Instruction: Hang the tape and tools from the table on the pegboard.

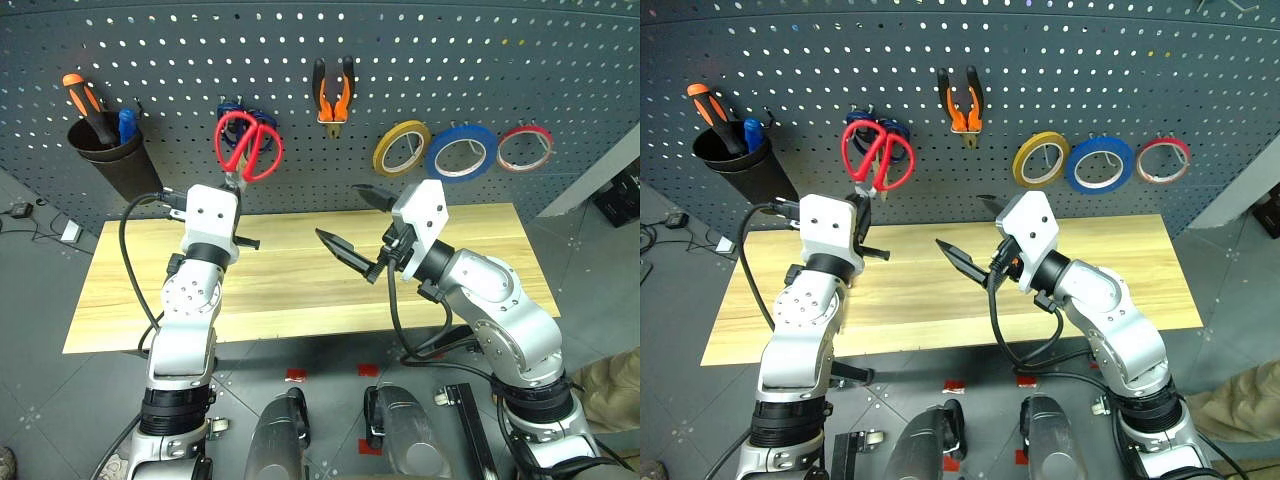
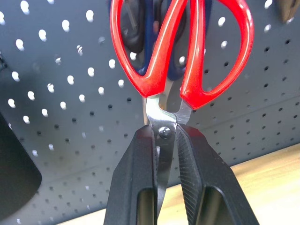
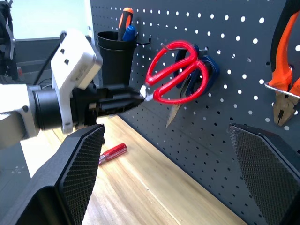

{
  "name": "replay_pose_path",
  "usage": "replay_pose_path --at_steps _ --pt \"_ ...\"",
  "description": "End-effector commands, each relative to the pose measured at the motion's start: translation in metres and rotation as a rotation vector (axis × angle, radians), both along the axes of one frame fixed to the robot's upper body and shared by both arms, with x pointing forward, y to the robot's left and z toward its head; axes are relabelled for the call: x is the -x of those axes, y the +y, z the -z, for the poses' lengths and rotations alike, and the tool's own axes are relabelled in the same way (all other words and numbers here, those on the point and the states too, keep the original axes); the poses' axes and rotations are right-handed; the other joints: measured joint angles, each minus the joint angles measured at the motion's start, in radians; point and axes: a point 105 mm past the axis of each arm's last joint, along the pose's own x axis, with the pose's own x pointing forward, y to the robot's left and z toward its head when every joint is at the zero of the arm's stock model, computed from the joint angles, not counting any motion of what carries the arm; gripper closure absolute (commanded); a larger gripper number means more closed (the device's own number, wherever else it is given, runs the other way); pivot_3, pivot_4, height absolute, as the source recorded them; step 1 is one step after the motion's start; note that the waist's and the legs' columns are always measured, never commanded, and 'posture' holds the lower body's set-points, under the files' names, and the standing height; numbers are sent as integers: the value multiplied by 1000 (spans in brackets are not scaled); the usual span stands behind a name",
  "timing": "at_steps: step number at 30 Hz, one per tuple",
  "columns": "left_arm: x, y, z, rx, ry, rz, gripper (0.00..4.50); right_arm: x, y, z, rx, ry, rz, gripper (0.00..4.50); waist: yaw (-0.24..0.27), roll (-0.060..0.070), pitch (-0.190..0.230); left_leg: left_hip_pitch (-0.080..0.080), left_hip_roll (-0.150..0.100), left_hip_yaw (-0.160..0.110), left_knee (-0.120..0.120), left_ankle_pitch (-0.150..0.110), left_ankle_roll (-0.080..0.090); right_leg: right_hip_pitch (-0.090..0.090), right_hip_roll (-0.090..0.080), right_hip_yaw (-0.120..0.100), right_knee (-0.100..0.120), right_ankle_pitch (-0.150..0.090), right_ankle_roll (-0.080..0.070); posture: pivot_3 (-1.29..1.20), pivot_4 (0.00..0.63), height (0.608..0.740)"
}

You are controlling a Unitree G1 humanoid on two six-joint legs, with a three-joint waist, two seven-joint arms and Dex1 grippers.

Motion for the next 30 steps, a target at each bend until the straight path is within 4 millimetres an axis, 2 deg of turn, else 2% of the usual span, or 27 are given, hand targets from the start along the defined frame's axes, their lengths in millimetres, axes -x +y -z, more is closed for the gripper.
replay_pose_path --at_steps 1,3,7,8,10,11,16,19,21,27,30 --pt "-5 0 2 11 28 15 2877 6 5 -14 -27 -60 -28 0 0 0 0 0 0 0 0 0 0 0 0 0 0 0 0 -268 251 740" --pt "-7 3 4 18 42 2 2277 6 6 -14 -28 -60 -28 0 -1 0 0 0 0 0 1 0 0 0 0 0 1 0 0 -268 252 740" --pt "-5 20 59 109 304 -30 1024 -1 6 -3 -13 16 24 0 -7 0 0 1 0 0 1 1 -1 0 0 0 1 0 0 -260 253 740" --pt "-2 30 76 162 373 -61 758 -4 6 2 -14 53 41 0 -10 0 0 1 0 0 1 1 -2 0 0 0 1 0 0 -260 253 740" --pt "5 44 101 266 478 -96 758 -7 8 12 11 112 64 0 -16 0 0 1 0 1 1 1 -2 0 0 1 2 0 0 -255 257 740" --pt "8 51 104 300 495 -116 758 -7 10 17 32 148 69 0 -16 0 0 1 0 1 1 1 -2 0 0 1 2 0 0 -252 258 740" --pt "13 84 93 349 461 -196 758 -4 21 29 73 289 52 0 -11 -1 0 1 1 0 1 2 -3 0 0 0 3 0 0 -231 265 740" --pt "14 101 97 418 507 -231 758 0 29 30 105 326 27 0 -8 -1 0 1 1 0 1 2 -3 0 0 0 3 0 0 -210 268 740" --pt "13 108 106 530 585 -231 758 -1 37 28 125 347 21 0 -5 -1 0 1 0 0 1 2 -3 0 0 0 3 0 0 -206 275 740" --pt "1 119 105 476 648 -206 758 -3 51 16 149 359 8 0 2 -2 2 1 0 0 0 2 -3 -2 0 0 3 0 0 -203 319 740" --pt "-16 124 106 474 676 -205 758 -4 63 9 146 355 6 0 8 -4 9 1 0 1 -1 2 -3 -3 0 1 3 0 0 -213 351 740"
